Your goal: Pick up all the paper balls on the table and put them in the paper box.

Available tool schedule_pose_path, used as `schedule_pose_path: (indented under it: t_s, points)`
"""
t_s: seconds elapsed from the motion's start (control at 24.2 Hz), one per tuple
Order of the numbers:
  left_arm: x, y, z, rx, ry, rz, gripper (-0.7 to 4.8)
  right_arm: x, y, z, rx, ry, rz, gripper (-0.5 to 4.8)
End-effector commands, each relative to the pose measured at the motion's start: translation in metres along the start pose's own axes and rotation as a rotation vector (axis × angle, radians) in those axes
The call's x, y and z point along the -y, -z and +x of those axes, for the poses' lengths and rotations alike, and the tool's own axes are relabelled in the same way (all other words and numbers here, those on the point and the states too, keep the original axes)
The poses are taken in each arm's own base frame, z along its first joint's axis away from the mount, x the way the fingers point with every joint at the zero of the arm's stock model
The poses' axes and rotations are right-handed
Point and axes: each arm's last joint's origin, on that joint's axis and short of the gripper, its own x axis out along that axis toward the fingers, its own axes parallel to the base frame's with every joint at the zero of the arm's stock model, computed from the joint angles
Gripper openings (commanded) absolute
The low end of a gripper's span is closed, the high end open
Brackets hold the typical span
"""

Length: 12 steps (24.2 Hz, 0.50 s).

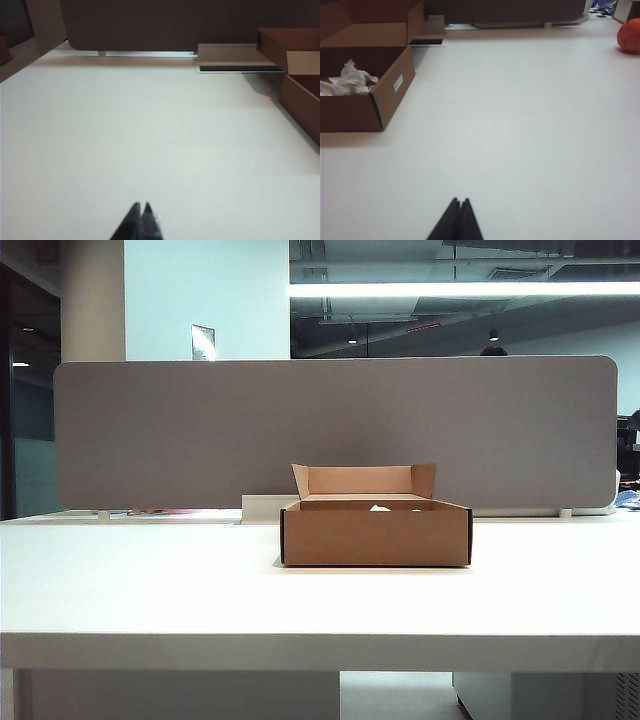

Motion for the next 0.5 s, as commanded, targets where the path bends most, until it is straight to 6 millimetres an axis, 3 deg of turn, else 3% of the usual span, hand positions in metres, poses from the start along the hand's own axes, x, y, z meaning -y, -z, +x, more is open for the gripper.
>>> schedule_pose_path:
  t_s: [0.04,0.5]
  points:
    - [0.0001,-0.0018,-0.0002,0.011,0.004,0.004,-0.05,-0.0002,0.0007,0.0005,0.006,0.0,0.004,-0.05]
    - [0.0001,-0.0018,-0.0002,0.011,0.004,0.004,-0.05,0.0017,0.0004,0.0009,0.01,0.013,0.01,-0.05]
